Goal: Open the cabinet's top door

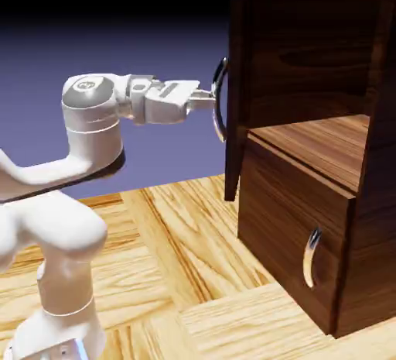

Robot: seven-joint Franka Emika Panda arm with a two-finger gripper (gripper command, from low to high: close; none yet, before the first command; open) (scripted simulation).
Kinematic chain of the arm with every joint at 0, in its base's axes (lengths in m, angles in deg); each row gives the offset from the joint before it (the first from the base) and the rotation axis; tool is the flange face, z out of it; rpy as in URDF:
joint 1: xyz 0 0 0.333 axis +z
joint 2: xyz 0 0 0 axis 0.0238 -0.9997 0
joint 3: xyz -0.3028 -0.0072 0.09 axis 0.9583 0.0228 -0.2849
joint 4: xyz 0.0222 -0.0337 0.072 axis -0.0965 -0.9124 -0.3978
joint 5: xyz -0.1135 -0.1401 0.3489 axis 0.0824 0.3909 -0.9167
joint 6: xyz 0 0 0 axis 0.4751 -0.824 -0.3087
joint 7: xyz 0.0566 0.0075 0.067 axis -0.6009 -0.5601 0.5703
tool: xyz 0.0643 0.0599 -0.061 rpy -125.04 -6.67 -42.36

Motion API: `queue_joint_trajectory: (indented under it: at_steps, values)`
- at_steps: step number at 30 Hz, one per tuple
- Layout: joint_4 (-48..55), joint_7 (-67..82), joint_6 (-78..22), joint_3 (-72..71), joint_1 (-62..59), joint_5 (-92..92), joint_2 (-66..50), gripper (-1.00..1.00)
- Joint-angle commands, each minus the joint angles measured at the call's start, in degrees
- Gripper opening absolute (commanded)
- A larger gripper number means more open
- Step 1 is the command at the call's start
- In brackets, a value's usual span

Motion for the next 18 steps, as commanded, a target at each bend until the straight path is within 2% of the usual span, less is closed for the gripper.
queue_joint_trajectory:
  at_steps: [1,10,18]
  values:
    - [-0.23,-0.1,-1.34,-2.09,0.0,-1.89,0.16,-1.0]
    - [0.67,-1.86,-13.21,-20.78,0.47,-18.71,-1.77,-1.0]
    - [6.6,-4.88,-24.93,-37.39,-1.77,-33.28,-8.94,-1.0]
